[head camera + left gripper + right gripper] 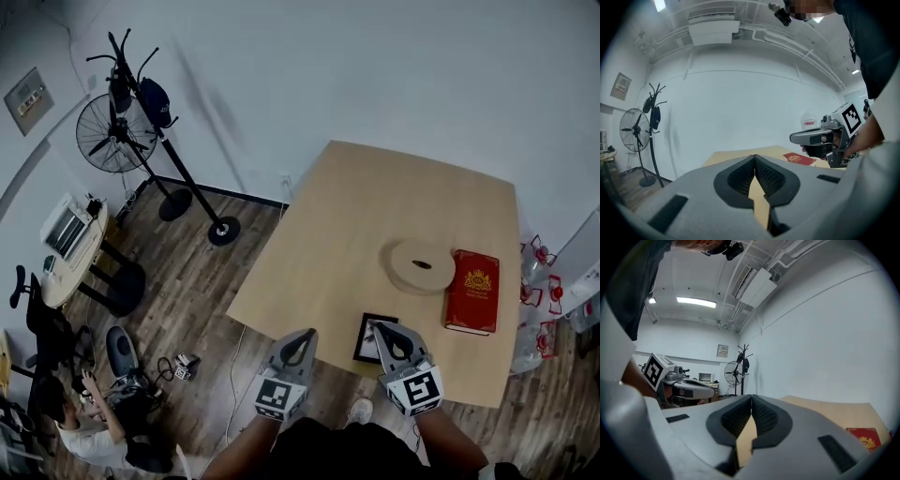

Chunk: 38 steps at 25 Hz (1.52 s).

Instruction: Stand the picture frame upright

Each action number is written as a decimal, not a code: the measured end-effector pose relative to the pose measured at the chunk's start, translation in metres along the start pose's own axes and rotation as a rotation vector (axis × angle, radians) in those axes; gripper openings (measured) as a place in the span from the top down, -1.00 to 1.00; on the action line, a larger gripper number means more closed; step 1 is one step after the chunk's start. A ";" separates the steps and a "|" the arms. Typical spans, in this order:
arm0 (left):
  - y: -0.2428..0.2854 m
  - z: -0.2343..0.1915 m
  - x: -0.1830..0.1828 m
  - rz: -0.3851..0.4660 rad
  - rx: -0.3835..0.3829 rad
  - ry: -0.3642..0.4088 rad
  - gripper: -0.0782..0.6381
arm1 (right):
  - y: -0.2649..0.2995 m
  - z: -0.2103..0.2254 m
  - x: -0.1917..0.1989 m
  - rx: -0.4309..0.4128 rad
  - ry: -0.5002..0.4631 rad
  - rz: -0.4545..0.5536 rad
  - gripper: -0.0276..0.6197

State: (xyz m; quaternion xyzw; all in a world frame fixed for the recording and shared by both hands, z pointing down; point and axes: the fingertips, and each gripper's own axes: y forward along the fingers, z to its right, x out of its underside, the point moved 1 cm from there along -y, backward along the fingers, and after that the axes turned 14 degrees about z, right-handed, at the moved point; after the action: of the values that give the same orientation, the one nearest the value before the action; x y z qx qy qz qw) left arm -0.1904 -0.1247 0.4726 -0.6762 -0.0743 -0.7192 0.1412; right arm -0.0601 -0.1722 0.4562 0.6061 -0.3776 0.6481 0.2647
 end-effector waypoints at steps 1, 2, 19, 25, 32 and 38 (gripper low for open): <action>0.005 -0.001 0.002 -0.005 0.013 -0.003 0.78 | 0.001 0.003 0.002 0.006 0.005 -0.006 0.89; 0.010 -0.002 0.004 -0.013 0.026 -0.007 0.78 | 0.002 0.006 0.004 0.012 0.005 -0.012 0.88; 0.094 -0.043 0.051 -0.096 0.265 -0.094 0.78 | 0.026 0.061 0.065 0.253 -0.004 -0.224 0.88; 0.108 -0.045 0.072 -0.115 0.309 -0.101 0.78 | 0.010 0.075 0.123 0.327 0.052 -0.392 0.88; 0.097 -0.039 0.091 -0.173 0.354 -0.135 0.78 | -0.026 0.079 0.186 0.459 0.183 -0.615 0.56; 0.086 -0.037 0.101 -0.193 0.360 -0.143 0.78 | -0.046 0.076 0.227 0.527 0.319 -0.708 0.41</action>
State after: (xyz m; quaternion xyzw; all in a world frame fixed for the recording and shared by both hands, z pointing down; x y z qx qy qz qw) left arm -0.2043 -0.2277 0.5634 -0.6792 -0.2758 -0.6547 0.1846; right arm -0.0069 -0.2330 0.6859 0.6369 0.0753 0.6769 0.3612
